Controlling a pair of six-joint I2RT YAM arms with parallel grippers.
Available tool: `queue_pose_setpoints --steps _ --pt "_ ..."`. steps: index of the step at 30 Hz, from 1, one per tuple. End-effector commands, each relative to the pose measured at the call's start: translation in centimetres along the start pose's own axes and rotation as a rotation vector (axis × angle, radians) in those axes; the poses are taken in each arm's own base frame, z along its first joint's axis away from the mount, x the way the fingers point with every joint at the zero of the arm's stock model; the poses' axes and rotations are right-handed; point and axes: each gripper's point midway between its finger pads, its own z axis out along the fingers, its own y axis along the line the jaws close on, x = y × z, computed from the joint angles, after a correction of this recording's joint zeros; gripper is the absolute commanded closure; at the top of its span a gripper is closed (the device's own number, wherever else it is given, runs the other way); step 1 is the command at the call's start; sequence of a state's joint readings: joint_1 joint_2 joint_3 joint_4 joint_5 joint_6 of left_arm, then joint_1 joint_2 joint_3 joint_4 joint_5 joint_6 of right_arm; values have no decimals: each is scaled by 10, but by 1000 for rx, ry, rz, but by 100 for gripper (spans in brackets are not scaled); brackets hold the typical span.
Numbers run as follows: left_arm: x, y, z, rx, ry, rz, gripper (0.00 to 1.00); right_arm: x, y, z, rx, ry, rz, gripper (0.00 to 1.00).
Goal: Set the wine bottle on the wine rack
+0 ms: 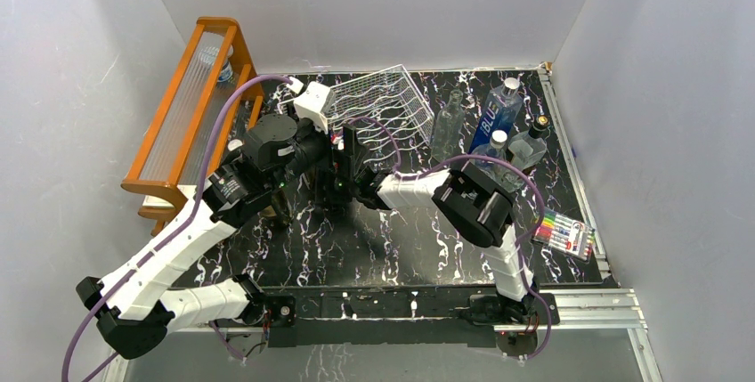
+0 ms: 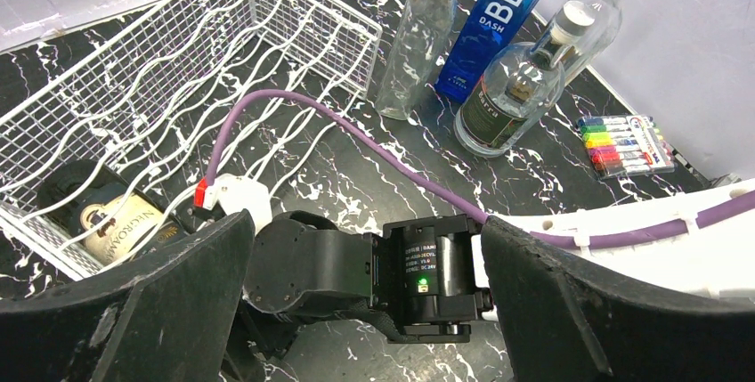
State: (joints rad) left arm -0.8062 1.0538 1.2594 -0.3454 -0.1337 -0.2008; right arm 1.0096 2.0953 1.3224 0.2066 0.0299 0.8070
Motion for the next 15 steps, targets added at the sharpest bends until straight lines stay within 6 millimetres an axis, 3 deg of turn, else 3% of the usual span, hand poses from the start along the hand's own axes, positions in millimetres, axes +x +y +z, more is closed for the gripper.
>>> queue_pose_setpoints --steps 1,9,15 --pt "-15 -1 -12 9 -42 -2 2 -30 22 -18 -36 -100 -36 27" --pt "-25 4 -17 -16 -61 12 2 -34 17 -35 5 -120 -37 5" --pt "-40 15 -32 -72 -102 52 2 -40 20 -64 7 -141 -42 2"
